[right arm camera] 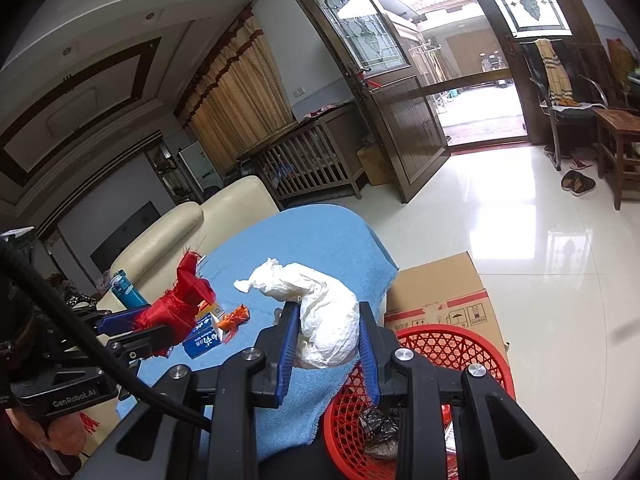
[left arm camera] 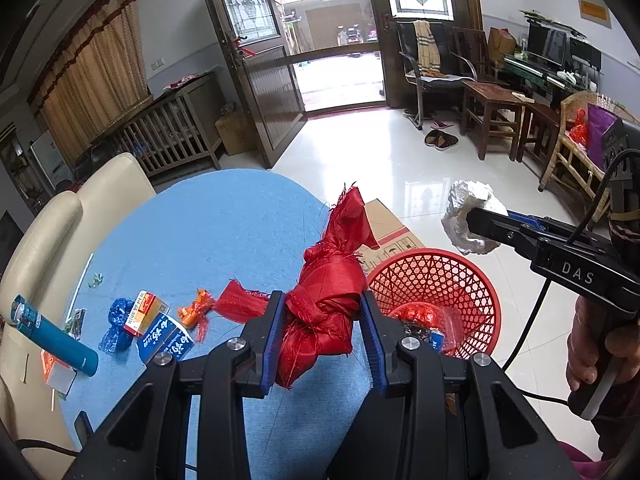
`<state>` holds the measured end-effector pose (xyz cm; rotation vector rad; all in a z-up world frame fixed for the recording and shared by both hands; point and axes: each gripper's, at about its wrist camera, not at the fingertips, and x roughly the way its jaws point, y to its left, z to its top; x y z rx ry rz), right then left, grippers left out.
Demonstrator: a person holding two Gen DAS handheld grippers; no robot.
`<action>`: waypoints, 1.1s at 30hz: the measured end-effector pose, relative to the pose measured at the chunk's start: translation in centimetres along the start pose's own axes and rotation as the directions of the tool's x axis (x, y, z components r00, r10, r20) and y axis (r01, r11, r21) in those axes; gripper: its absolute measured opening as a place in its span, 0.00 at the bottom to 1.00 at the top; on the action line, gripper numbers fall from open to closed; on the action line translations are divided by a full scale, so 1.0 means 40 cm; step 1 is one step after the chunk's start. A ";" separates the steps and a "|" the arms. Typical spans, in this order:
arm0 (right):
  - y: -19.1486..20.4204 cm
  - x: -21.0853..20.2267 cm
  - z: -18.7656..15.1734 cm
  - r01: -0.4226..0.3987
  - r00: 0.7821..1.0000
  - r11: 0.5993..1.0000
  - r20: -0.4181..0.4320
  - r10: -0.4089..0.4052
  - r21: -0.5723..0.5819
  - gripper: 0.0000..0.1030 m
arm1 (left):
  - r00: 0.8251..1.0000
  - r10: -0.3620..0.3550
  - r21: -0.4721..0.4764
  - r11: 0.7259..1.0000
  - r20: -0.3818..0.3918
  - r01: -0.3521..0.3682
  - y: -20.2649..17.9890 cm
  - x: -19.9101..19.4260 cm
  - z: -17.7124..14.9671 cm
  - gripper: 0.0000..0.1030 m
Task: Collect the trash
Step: 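Carry the red cloth bag over the wastebasket and open the left tool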
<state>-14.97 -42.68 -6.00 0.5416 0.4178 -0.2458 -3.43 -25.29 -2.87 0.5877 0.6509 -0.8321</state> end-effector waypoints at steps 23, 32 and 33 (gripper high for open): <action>-0.060 0.032 -0.001 0.053 0.997 0.995 -0.056 -0.049 0.079 0.30 | 0.988 -0.127 0.011 0.992 -0.085 0.129 -0.048 0.102 0.027 0.39; -0.160 0.070 -0.018 0.156 0.981 0.970 -0.147 -0.129 0.188 0.32 | 0.966 -0.220 0.033 0.973 -0.136 0.227 -0.106 0.169 0.041 0.43; -0.172 0.075 -0.021 0.166 0.978 0.964 -0.161 -0.134 0.207 0.32 | 0.965 -0.222 0.036 0.973 -0.138 0.229 -0.108 0.172 0.042 0.47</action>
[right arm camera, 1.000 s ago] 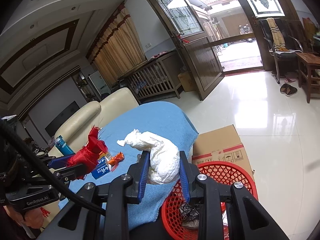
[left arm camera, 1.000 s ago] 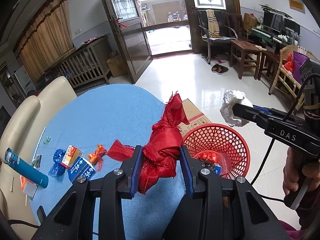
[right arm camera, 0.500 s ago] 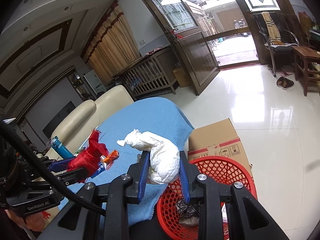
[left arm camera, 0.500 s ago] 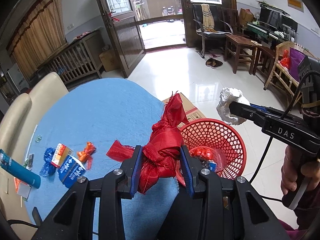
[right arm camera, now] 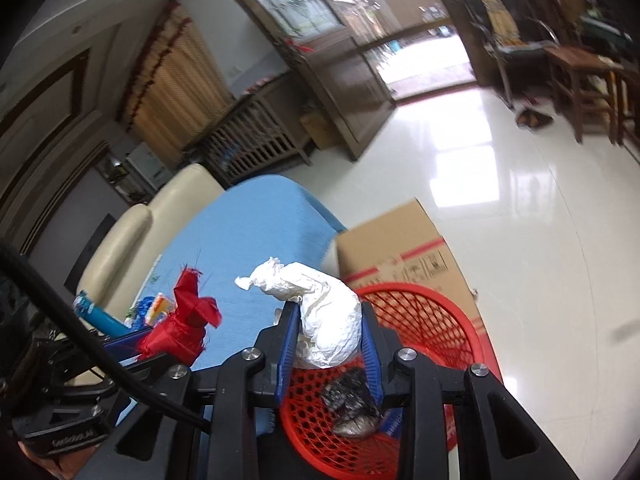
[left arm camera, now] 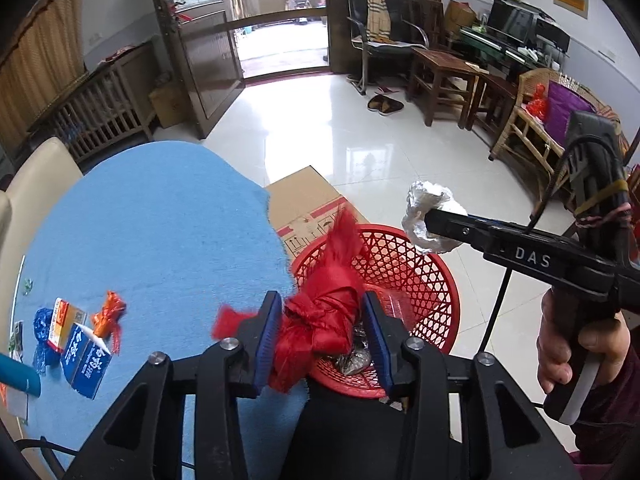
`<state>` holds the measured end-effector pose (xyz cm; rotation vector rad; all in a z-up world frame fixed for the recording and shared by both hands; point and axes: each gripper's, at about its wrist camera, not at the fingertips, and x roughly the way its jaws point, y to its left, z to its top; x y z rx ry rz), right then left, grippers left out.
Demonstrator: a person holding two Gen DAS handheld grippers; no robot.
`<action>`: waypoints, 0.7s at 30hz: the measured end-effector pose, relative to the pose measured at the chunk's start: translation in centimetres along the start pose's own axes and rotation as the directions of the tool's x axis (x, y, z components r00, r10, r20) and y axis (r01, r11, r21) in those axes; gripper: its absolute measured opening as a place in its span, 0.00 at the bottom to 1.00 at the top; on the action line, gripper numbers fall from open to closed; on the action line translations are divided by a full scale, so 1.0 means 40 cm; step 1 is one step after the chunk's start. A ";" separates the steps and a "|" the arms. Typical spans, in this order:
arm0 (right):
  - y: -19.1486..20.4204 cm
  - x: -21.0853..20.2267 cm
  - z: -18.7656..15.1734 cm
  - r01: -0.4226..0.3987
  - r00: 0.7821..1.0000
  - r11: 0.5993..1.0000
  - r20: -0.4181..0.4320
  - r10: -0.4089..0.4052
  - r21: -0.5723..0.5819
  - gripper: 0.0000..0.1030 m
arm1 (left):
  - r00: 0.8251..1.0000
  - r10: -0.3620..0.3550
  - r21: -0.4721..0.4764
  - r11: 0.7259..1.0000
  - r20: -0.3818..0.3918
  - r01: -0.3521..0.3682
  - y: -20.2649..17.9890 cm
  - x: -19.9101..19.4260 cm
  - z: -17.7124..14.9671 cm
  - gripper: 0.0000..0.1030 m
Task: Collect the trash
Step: 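Carry the red cloth bag over the wastebasket and open the left tool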
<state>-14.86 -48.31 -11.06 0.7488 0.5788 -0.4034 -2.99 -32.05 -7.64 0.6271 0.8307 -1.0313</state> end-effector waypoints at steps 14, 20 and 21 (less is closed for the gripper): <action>-0.008 0.004 0.004 0.025 1.000 1.000 0.016 -0.025 -0.004 0.61 | 0.998 0.056 -0.062 0.997 0.006 -0.056 0.088 -0.024 -0.080 0.58; 0.020 0.014 -0.007 0.023 1.000 0.999 0.014 -0.022 -0.035 0.60 | 0.991 0.134 -0.155 0.979 -0.013 -0.134 0.196 -0.066 -0.197 0.58; 0.026 0.017 -0.009 0.021 1.000 0.999 0.012 -0.020 -0.042 0.60 | 0.989 0.146 -0.180 0.973 -0.016 -0.146 0.221 -0.074 -0.218 0.58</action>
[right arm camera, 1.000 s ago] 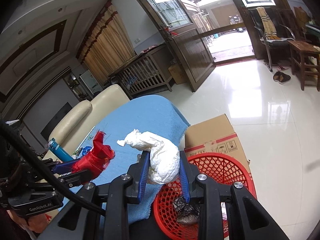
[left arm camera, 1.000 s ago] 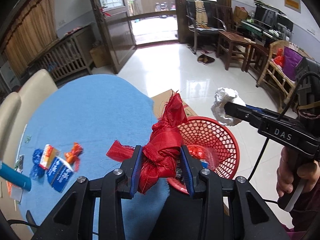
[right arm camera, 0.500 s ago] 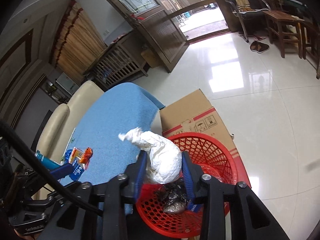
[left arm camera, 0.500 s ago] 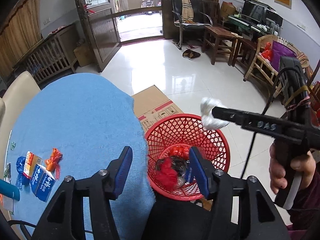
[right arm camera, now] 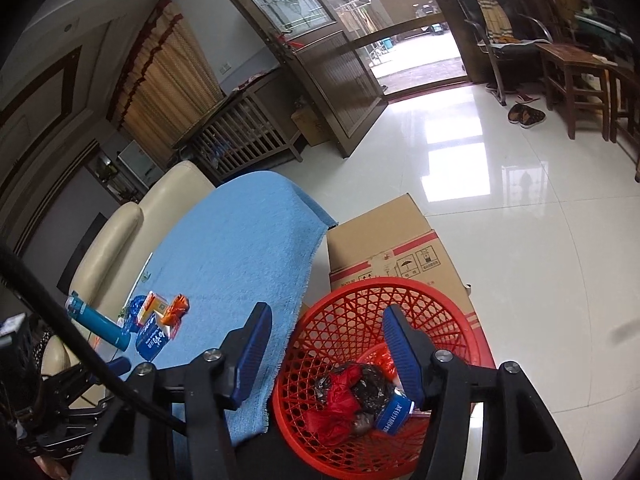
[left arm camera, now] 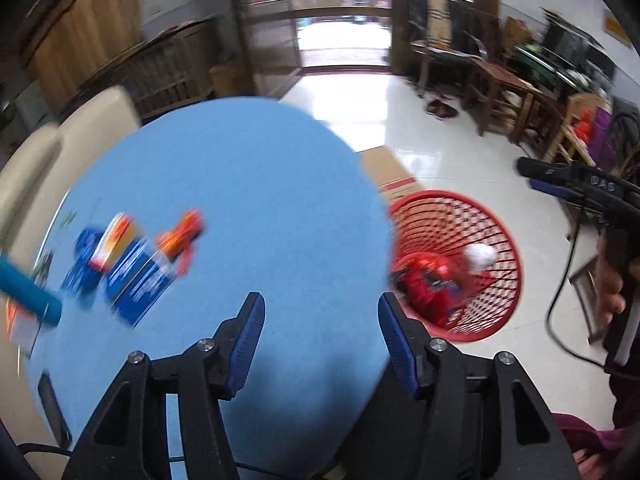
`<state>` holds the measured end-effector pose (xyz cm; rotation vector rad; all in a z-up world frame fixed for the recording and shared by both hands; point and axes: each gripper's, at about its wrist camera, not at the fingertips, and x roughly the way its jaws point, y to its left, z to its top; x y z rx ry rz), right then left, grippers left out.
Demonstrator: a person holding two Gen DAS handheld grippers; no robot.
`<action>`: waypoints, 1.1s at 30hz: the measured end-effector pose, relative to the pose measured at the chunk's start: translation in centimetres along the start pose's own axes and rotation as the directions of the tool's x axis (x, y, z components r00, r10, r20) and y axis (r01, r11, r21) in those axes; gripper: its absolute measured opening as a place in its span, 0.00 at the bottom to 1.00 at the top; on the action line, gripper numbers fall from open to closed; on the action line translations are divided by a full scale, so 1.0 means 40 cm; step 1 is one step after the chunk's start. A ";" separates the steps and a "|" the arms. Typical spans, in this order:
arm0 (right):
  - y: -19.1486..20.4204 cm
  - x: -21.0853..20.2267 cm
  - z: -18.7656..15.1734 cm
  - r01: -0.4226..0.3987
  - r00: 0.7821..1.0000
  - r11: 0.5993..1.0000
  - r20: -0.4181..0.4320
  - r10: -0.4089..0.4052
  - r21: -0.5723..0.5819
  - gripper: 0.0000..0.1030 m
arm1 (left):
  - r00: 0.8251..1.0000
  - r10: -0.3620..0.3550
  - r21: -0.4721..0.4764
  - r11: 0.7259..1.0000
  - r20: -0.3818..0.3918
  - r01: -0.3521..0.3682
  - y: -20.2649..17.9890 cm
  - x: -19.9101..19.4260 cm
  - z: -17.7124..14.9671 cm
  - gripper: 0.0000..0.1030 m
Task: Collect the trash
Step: 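Carry the red cloth bag over the wastebasket and open the left tool, then grasp the orange wrapper with the right tool while the left tool reaches the blue toothpaste box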
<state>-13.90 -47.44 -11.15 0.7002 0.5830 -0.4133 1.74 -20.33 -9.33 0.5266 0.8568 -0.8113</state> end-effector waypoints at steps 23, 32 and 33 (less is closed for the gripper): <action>0.223 0.140 -0.080 -0.048 0.988 0.984 -0.156 0.021 -0.173 0.60 | 0.991 0.132 -0.433 0.892 -0.022 -0.128 0.427 -0.042 -0.248 0.60; 0.301 0.212 -0.096 -0.068 0.975 0.972 -0.222 0.017 -0.224 0.60 | 0.991 0.129 -0.480 0.867 -0.035 -0.130 0.499 -0.013 -0.279 0.60; 0.315 0.224 -0.097 -0.075 0.973 0.970 -0.230 0.021 -0.231 0.60 | 0.991 0.131 -0.484 0.865 -0.037 -0.132 0.507 -0.011 -0.281 0.60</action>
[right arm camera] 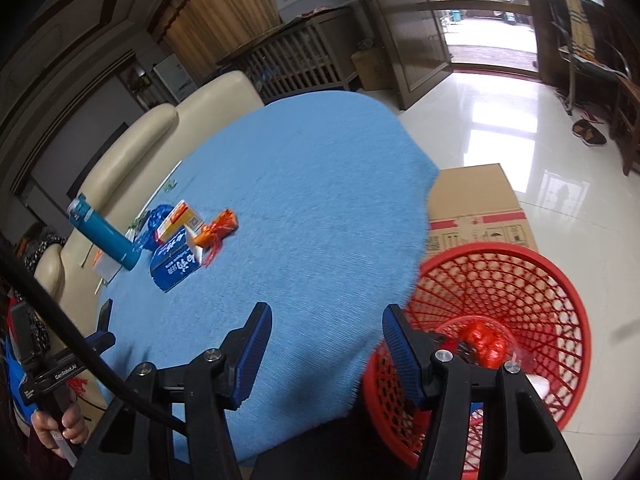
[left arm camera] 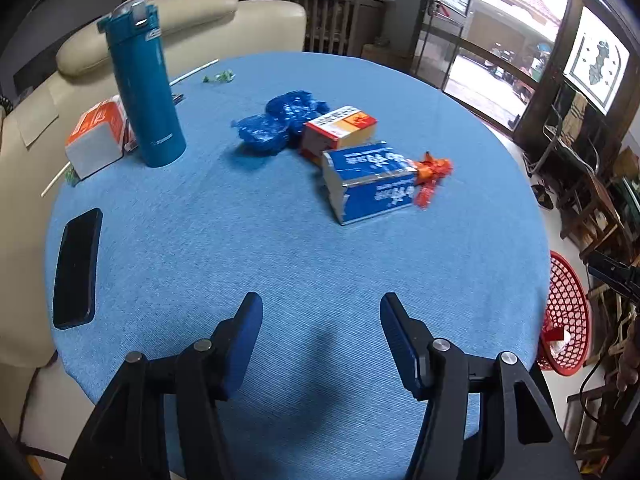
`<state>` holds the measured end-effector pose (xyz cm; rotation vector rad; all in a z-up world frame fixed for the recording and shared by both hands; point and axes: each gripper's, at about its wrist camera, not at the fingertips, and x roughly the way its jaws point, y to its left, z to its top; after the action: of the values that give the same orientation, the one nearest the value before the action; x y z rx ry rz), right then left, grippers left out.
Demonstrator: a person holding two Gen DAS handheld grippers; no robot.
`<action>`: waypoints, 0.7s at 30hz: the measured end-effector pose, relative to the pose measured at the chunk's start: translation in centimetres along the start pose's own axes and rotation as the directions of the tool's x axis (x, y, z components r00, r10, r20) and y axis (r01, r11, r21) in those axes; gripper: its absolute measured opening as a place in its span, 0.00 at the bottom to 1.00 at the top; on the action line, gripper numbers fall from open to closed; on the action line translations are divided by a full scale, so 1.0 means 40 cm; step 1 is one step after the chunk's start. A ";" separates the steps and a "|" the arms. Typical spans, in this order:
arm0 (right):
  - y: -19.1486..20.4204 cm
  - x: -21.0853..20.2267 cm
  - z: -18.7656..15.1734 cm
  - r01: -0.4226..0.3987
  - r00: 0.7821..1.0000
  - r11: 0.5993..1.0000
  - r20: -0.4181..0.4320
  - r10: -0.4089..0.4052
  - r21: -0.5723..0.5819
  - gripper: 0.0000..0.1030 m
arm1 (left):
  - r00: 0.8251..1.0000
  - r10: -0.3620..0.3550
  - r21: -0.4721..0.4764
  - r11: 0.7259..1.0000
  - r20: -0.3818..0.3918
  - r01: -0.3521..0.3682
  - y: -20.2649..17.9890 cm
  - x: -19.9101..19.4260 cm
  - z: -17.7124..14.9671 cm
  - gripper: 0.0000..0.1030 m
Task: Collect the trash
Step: 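Grasp the orange wrapper with the right tool while the left tool reaches the blue toothpaste box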
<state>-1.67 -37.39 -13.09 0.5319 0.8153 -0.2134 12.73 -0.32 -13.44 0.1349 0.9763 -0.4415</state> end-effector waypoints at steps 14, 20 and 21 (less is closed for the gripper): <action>0.179 0.246 0.148 -0.158 0.977 0.987 -0.145 0.158 0.012 0.59 | 1.000 -0.014 -0.056 0.998 -0.018 0.013 0.073 0.061 0.042 0.60; 0.244 0.407 0.217 -0.224 0.940 0.967 -0.237 0.247 0.117 0.56 | 0.999 -0.031 -0.006 0.999 0.015 0.031 0.048 0.076 0.112 0.60; 0.247 0.439 0.225 -0.237 0.927 0.959 -0.258 0.272 0.156 0.56 | 0.999 -0.035 0.003 0.999 0.022 0.035 0.044 0.079 0.122 0.60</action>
<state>19.61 -33.39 -17.36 0.7901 0.9990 0.0548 18.73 -1.18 -13.45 0.1150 0.9578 -0.4757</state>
